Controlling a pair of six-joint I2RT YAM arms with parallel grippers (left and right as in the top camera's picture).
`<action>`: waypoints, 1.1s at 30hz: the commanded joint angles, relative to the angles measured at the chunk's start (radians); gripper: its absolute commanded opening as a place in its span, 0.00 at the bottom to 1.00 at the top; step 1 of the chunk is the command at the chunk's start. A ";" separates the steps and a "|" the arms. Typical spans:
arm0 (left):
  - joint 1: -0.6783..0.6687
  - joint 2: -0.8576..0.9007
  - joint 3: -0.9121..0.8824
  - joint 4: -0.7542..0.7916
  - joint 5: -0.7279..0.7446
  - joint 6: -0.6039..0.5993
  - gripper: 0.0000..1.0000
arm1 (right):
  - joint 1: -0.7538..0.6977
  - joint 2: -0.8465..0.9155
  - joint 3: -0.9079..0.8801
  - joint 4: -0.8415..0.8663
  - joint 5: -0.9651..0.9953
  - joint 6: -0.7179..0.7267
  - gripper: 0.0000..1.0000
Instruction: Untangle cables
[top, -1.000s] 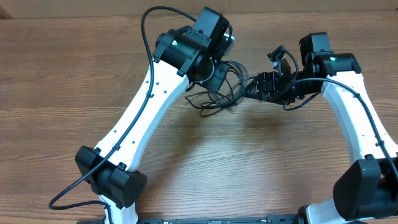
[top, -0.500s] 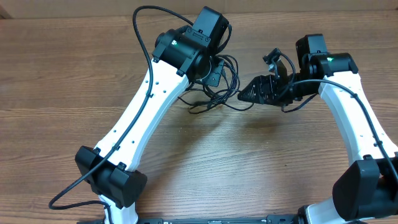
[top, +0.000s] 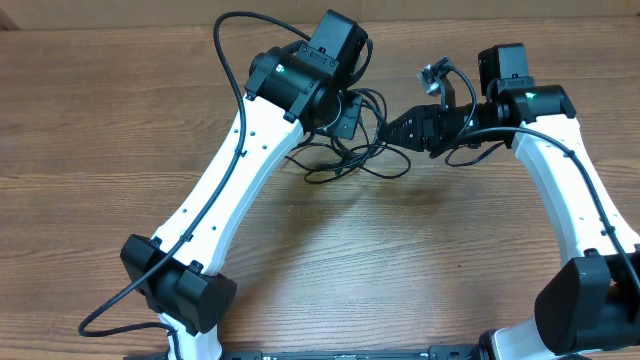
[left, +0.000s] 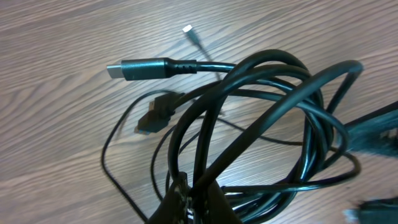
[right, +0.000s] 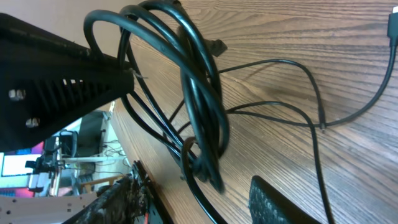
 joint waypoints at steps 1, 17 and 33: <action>-0.003 0.001 0.008 0.027 0.098 -0.010 0.04 | 0.006 -0.026 0.018 0.003 -0.028 0.000 0.48; 0.046 0.001 0.008 0.042 0.024 -0.016 0.04 | 0.006 -0.026 0.018 -0.091 0.219 0.005 0.04; 0.158 -0.019 0.008 -0.018 0.011 -0.017 0.04 | 0.002 -0.026 0.018 -0.136 0.699 0.241 0.04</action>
